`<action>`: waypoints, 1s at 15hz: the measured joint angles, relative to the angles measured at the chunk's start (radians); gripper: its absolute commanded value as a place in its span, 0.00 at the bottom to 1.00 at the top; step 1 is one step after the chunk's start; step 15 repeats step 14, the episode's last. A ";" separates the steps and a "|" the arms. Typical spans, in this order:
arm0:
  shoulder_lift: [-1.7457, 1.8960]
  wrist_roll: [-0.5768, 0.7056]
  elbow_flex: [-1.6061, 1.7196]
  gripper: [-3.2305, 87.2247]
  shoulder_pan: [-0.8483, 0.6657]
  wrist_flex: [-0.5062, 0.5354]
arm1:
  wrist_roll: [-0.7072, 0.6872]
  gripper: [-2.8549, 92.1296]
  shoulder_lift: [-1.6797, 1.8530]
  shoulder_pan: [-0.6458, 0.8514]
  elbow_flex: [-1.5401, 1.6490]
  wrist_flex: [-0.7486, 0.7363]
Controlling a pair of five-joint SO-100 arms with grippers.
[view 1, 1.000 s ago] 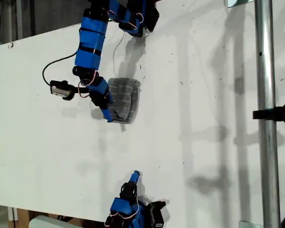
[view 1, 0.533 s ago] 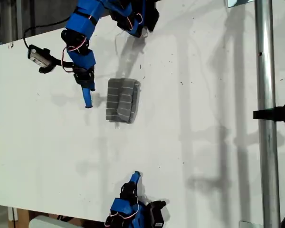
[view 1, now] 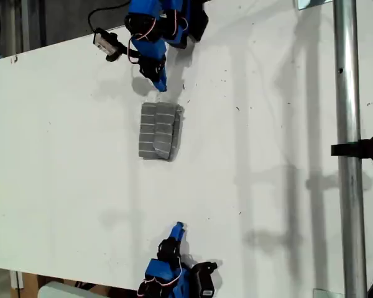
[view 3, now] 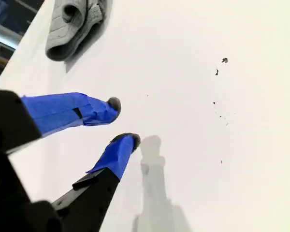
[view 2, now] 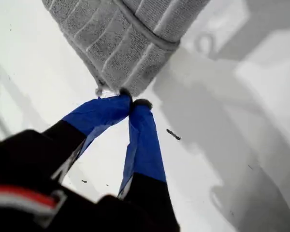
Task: Grasp corners of a towel and fold twice.
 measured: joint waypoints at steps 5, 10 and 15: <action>0.000 0.397 0.000 0.13 0.005 0.000 | 0.094 0.13 0.265 0.069 0.046 0.295; 0.000 0.433 0.000 0.13 0.005 0.000 | 0.087 0.13 0.265 0.080 0.046 0.299; 0.000 0.433 0.000 0.13 0.005 0.000 | 0.087 0.13 0.265 0.080 0.046 0.299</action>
